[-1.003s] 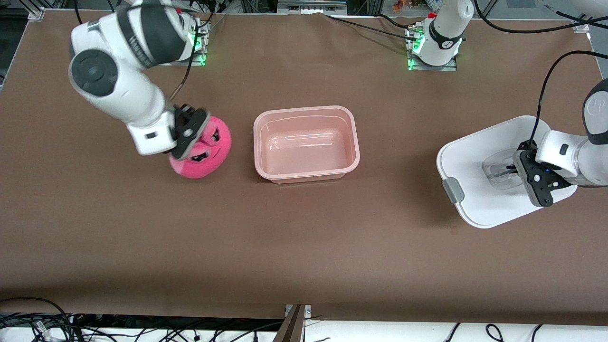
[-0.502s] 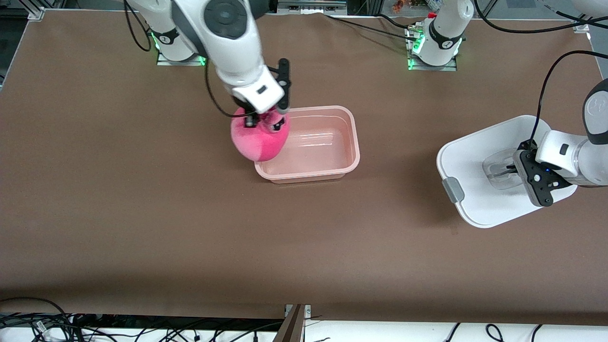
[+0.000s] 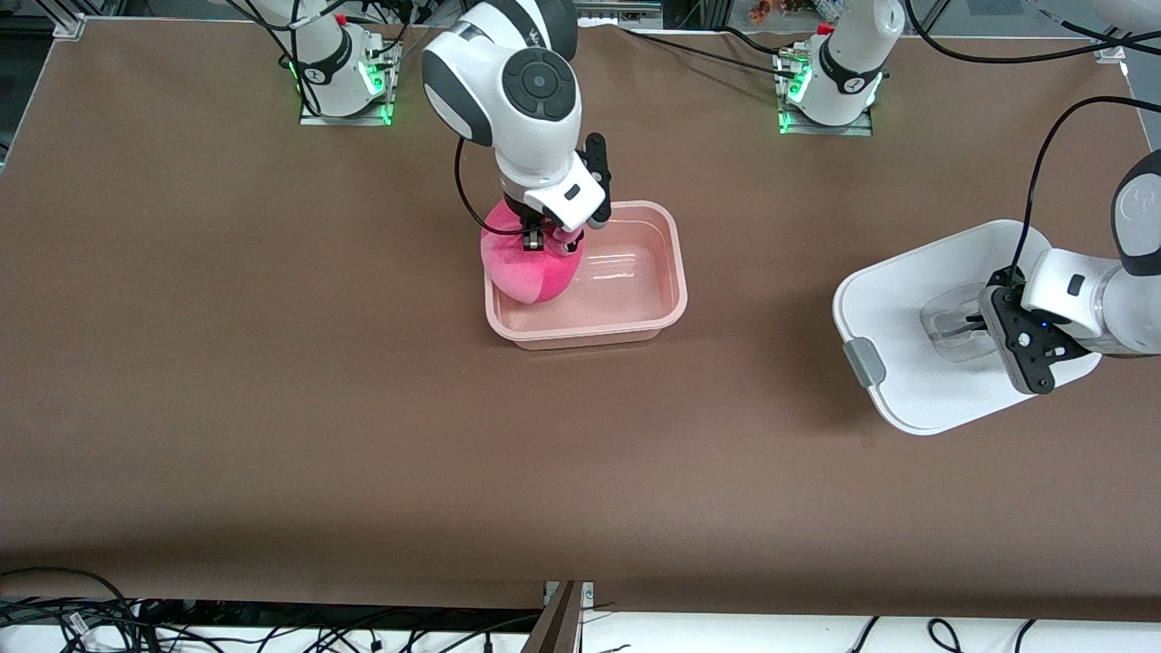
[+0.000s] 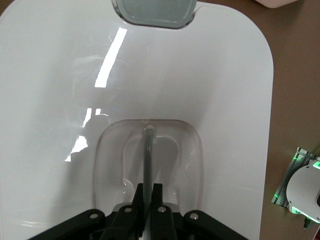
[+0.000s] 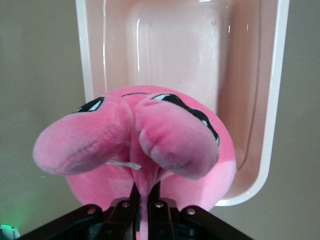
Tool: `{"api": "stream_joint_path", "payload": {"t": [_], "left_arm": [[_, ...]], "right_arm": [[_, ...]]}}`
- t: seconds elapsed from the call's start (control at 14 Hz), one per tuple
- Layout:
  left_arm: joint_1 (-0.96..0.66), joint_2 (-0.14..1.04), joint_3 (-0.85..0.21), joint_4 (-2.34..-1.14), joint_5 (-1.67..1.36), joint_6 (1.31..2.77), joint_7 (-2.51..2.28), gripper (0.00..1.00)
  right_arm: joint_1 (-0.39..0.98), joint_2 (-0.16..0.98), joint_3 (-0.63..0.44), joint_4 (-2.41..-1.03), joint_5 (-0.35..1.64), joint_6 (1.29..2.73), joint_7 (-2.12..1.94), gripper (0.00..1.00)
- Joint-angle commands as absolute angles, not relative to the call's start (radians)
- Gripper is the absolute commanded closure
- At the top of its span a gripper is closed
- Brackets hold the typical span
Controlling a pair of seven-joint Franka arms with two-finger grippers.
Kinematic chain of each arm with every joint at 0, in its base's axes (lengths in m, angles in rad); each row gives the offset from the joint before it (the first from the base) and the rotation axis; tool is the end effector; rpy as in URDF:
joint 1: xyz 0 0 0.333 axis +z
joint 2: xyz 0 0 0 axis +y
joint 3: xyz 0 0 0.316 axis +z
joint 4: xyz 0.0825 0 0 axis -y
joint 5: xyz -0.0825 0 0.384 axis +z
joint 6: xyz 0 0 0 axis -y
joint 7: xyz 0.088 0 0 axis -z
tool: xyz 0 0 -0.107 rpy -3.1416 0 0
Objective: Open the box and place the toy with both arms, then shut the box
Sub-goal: 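Lift the pink plush with the right gripper into the box, then lower the plush into the box and open the right gripper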
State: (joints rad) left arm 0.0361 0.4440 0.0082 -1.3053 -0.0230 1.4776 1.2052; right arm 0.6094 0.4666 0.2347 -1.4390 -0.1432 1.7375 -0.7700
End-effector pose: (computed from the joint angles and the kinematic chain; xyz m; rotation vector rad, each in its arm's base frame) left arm 0.6584 0.0255 0.4693 2.4682 -1.6175 -0.3103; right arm 0.4758 0.4777 0.4162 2.1190 2.2547 -0.2382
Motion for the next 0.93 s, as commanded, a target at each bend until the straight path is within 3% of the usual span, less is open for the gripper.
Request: {"api": "stream_joint_path", "payload": {"t": [0.0, 0.22, 0.86], "left_arm": [[0.037, 0.442, 0.005, -1.29, -0.005, 1.459, 1.23, 1.0], [0.035, 0.44, 0.005, -1.29, -0.006, 1.459, 1.23, 1.0], [0.035, 0.442, 0.003, -1.29, -0.006, 1.459, 1.232, 1.0]], "right_arm": [[0.643, 0.528, 0.227, -1.402, -0.189, 1.749, -0.697, 1.0], [0.641, 0.56, 0.224, -1.394, -0.192, 1.808, -0.695, 1.0], [0.638, 0.592, 0.222, -1.33, -0.192, 1.779, -0.666, 1.0]]}}
